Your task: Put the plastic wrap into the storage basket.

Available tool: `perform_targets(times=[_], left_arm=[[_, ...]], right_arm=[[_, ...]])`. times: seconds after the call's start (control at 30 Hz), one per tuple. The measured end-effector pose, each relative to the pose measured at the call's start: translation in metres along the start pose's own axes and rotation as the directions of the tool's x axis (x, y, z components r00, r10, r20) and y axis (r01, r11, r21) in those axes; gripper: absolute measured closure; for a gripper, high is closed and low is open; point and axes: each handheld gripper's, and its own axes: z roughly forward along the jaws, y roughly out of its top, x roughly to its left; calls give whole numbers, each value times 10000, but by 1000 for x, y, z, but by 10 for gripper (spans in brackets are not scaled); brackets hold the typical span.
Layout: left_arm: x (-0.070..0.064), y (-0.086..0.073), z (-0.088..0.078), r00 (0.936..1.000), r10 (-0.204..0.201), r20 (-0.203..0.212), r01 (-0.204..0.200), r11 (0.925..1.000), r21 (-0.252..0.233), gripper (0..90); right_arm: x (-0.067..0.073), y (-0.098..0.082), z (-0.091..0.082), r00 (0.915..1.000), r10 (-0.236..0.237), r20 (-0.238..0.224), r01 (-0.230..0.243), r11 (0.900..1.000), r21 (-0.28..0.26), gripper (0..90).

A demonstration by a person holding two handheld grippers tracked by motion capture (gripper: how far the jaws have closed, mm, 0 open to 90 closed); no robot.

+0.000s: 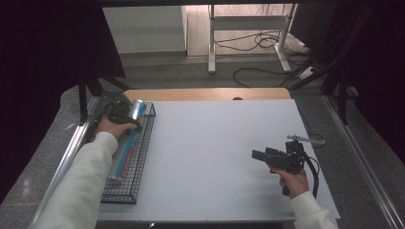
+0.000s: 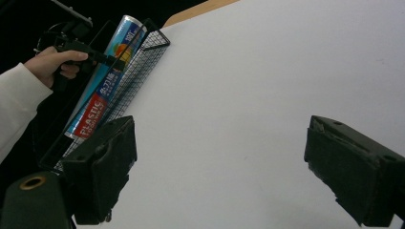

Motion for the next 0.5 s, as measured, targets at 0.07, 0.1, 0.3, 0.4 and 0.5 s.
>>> perform_targets(times=[0.07, 0.1, 0.3, 0.4, 0.5], left_arm=[[-2, -3, 8, 9992, 75, -388, -54, 9985, 550, 263], [-2, -7, 9, 9993, 159, -331, -149, 9994, 302, 264], [0, -12, 6, 9998, 83, -202, -80, 9998, 186, 312], [-1, -12, 6, 9994, 179, -289, -172, 9996, 236, 311], [-1, -12, 5, 9993, 193, -333, -185, 9995, 240, 303]], right_arm=[[0, 0, 0, 10000, 3, -15, -3, 10000, -2, 111], [1, 0, 0, 10000, 5, -19, -6, 10000, -2, 110], [1, 1, 1, 10000, 18, -25, -18, 10000, -27, 111], [2, 1, 2, 10000, -33, -44, 33, 10000, -31, 111], [2, 1, 1, 10000, -18, -39, 17, 10000, -45, 110]])
